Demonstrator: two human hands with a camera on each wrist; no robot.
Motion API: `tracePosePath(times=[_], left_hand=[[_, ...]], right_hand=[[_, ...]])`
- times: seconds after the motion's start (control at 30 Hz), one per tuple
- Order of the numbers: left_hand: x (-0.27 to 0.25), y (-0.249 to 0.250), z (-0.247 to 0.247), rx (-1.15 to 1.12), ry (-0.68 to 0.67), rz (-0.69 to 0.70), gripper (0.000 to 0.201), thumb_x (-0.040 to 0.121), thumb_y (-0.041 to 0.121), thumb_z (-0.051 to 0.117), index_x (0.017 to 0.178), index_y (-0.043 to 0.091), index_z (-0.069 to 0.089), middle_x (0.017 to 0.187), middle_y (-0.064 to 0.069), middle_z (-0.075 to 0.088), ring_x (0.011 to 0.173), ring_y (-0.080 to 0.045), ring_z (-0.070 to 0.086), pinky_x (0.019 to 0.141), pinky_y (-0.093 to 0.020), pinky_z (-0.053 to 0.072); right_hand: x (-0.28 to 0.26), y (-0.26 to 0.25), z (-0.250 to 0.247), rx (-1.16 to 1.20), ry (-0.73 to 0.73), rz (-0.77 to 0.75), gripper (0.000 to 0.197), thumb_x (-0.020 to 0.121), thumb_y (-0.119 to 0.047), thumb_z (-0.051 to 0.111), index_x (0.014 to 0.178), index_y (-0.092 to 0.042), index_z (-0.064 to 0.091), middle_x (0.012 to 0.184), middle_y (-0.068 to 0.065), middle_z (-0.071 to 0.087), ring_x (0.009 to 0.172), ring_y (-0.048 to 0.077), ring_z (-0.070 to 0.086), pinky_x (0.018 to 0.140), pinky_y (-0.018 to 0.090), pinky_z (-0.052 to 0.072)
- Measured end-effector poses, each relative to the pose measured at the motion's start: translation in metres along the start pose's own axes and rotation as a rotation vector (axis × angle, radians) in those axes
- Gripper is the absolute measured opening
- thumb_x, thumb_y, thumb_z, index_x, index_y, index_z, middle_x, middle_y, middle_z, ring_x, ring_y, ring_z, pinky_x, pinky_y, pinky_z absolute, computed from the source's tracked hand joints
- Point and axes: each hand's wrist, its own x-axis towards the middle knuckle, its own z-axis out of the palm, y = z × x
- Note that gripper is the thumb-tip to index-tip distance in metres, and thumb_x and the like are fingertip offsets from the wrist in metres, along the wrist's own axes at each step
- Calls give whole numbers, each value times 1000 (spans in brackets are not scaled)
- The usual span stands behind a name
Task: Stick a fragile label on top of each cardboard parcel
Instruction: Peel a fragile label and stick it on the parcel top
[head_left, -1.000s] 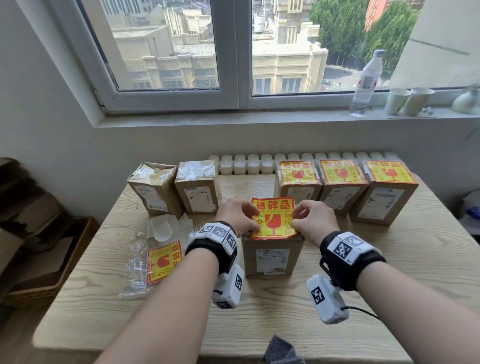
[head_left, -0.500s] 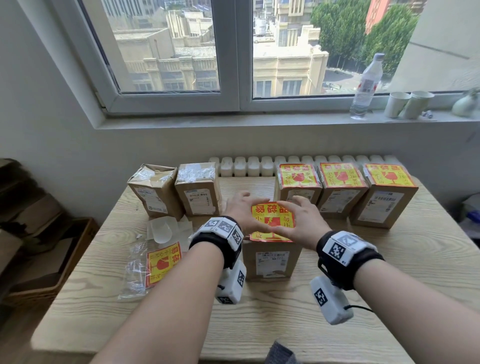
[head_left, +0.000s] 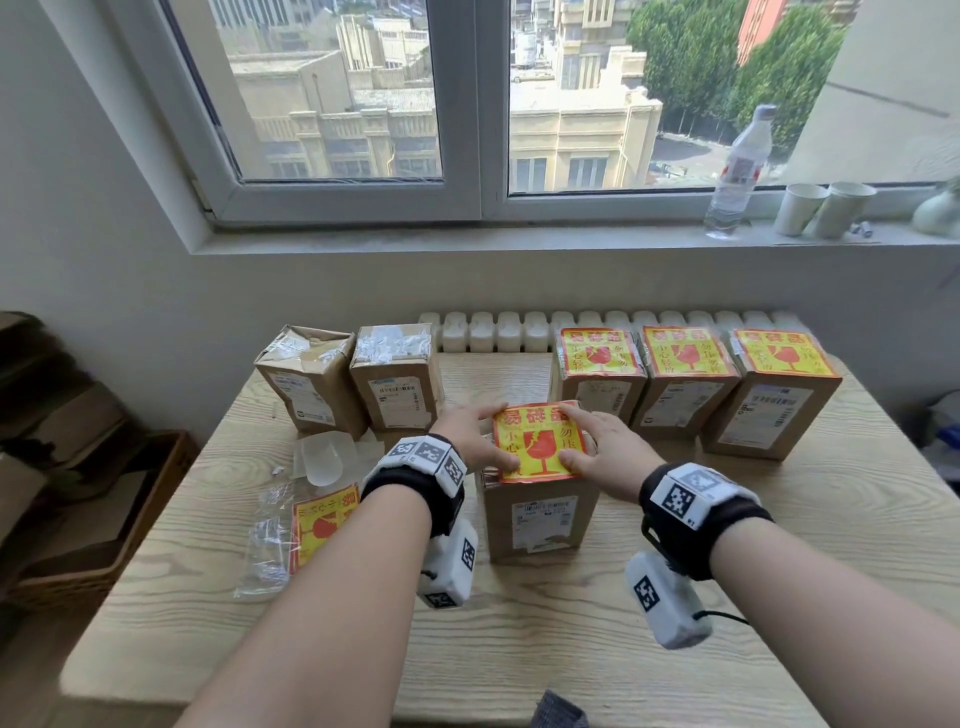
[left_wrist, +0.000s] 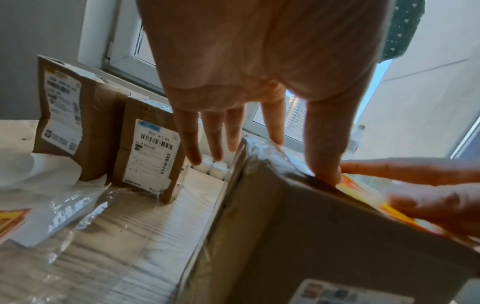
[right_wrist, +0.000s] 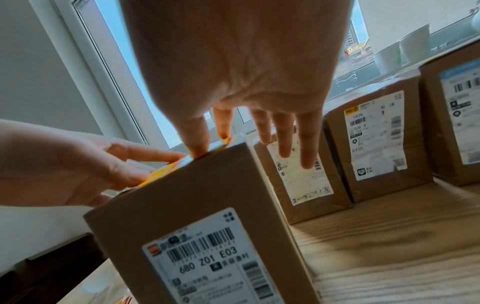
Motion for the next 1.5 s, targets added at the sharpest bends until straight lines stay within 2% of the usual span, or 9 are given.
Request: tracePosePath(times=[0.1,0.17,0.27,0.37,0.57,0.77,1.03,1.23,1.5], left_hand=[[-2,-11,-5,-110,48,-78,93,72,30,82,149,30,29,152,-1,37,135,-23,42,105,-40,42],[-4,-18,-8,-251,36,-149,93,75,33,79,151,27,25,149,-5,41,123,-24,53,89,-41,53],[-8,-16,-7,-370,-56,-224,71,83,35,72,143,15,41,131,-10,58,102,-23,66,81,-41,59],[-9,-8,0,-371,-82,-257,62,85,27,71,139,8,47,127,-13,60,97,-25,69,77,-38,60],[-7,-4,1,-416,59,-273,57,86,22,69,136,6,48,132,-11,55,114,-28,58,72,-36,60],[-6,-3,-24,-466,167,-244,32,91,24,63,120,12,58,118,-9,63,104,-27,64,78,-44,60],[19,3,-62,-511,175,-188,19,95,19,58,111,8,59,86,0,63,71,-13,62,42,-23,52],[53,1,-78,-428,152,-172,13,91,23,62,96,12,60,99,-10,67,89,-28,69,71,-46,60],[101,-4,-72,-282,67,-160,27,89,26,60,109,9,56,108,-12,67,98,-28,67,87,-47,56]], right_hand=[[-4,5,-5,33,36,29,69,94,-38,53,151,-33,15,147,7,39,125,21,48,96,31,42],[-6,10,-9,75,75,81,71,91,-42,57,151,-31,19,144,6,46,123,23,52,93,32,45],[-5,15,-6,177,68,165,70,87,-48,60,147,-24,31,134,7,55,107,23,61,84,39,57],[-6,11,-3,223,11,167,58,91,-42,58,139,-14,43,125,6,57,90,20,66,71,36,61],[0,-1,-10,199,19,81,43,92,-38,57,128,-14,54,107,2,62,91,20,67,81,39,58],[20,-22,-22,183,89,11,56,91,-40,58,139,-15,45,134,6,56,116,23,57,94,37,50],[55,-43,-34,276,150,-3,46,89,-35,62,132,-19,52,117,5,66,98,20,65,88,43,55],[87,-50,-46,234,258,24,47,84,-32,70,126,-17,53,104,3,66,91,17,62,84,36,54],[118,-47,-36,117,294,104,49,86,-30,67,131,-20,51,112,4,68,99,20,63,79,29,52]])
